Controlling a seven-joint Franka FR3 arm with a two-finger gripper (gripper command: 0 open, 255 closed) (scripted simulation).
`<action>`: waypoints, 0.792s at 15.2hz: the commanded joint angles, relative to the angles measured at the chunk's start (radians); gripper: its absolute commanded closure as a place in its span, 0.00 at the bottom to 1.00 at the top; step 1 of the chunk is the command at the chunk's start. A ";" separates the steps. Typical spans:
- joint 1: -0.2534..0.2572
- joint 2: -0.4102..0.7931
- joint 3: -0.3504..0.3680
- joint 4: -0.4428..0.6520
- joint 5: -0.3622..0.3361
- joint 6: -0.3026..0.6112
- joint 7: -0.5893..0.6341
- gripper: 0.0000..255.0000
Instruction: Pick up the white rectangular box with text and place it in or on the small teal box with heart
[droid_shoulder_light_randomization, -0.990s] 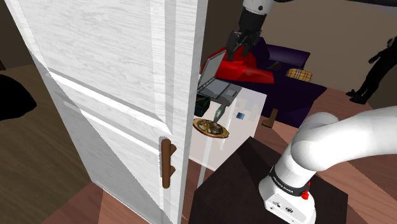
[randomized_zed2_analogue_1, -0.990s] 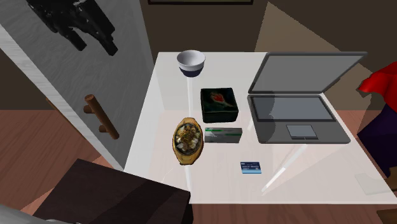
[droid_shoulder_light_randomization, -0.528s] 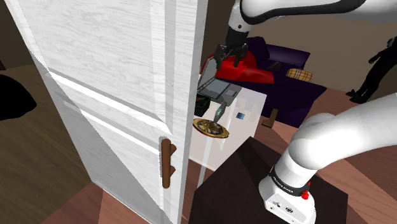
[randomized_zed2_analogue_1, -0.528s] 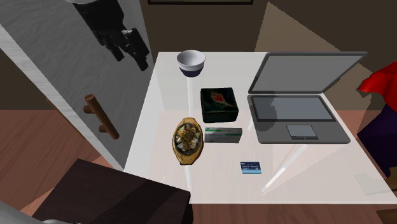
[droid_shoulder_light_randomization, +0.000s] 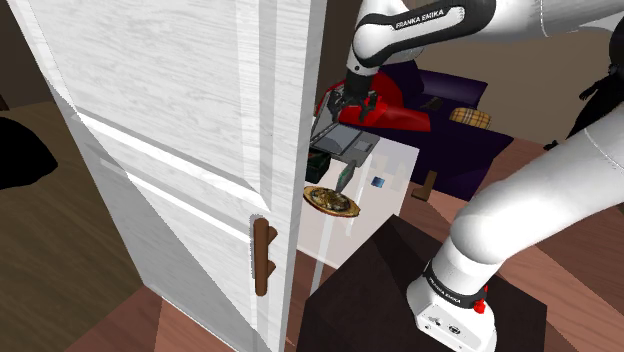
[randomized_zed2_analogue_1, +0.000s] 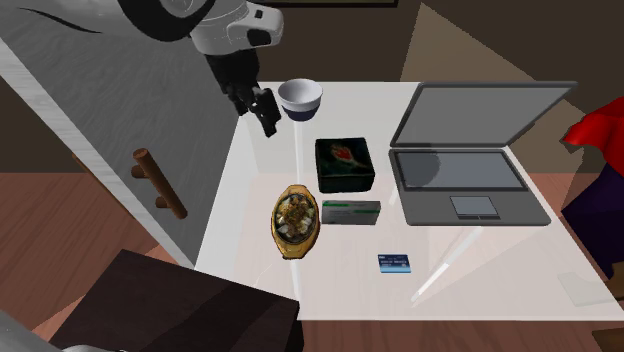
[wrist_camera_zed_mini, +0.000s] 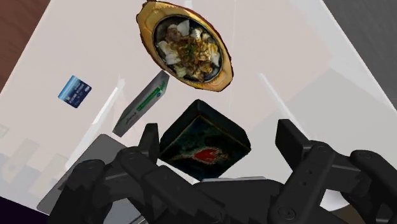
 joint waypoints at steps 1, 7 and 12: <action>-0.015 0.062 -0.011 0.010 0.007 0.044 0.033 0.00; -0.056 0.253 -0.053 0.055 0.043 0.160 0.110 0.00; -0.087 0.415 -0.087 0.109 0.095 0.241 0.157 0.00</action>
